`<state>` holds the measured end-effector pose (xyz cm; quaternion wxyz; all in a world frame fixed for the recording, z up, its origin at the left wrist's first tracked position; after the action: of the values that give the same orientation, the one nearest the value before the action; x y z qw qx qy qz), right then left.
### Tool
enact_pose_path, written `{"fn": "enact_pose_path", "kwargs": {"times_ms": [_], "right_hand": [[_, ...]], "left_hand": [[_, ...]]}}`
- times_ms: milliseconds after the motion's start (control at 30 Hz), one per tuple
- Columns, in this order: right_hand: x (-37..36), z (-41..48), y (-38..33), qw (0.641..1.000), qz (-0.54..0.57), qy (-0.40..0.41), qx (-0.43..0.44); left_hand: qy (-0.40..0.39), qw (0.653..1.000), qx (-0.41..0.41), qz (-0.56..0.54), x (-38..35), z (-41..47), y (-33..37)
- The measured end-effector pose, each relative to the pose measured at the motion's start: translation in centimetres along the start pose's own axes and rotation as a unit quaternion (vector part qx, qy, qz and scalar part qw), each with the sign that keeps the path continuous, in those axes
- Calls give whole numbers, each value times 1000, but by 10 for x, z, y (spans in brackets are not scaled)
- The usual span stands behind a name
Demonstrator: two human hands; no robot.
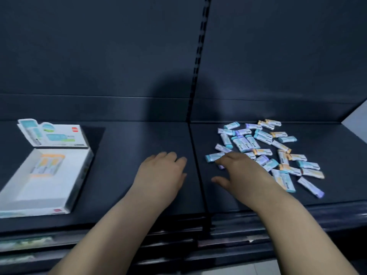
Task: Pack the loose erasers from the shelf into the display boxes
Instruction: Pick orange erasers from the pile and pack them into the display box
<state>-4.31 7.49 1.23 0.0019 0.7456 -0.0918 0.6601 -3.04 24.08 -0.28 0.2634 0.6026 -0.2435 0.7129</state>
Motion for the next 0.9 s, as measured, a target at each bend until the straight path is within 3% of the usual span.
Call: {"fn": "enact_pose_path", "kwargs": {"times_ms": [200, 400, 900], "right_hand": [[-5, -4, 37, 999, 24, -20, -19], [-4, -4, 52, 996, 72, 6, -57], [2, 5, 129, 985, 115, 25, -127]], "left_hand": [[35, 999, -24, -33, -20, 17, 36], [-8, 997, -40, -72, -11, 32, 46], [-5, 983, -94, -160, -19, 86, 81]]}}
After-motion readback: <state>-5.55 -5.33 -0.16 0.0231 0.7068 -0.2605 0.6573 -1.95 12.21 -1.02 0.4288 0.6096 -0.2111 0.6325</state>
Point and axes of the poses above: each hand's wrist, its own z-axis towards the middle knuckle, its own x-axis out of the back of the hand, y = z × x, the point moved 3 cm from there along z, towards the middle knuckle, and after that the axes turned 14 degrees about -x, right-handed, at the moved point
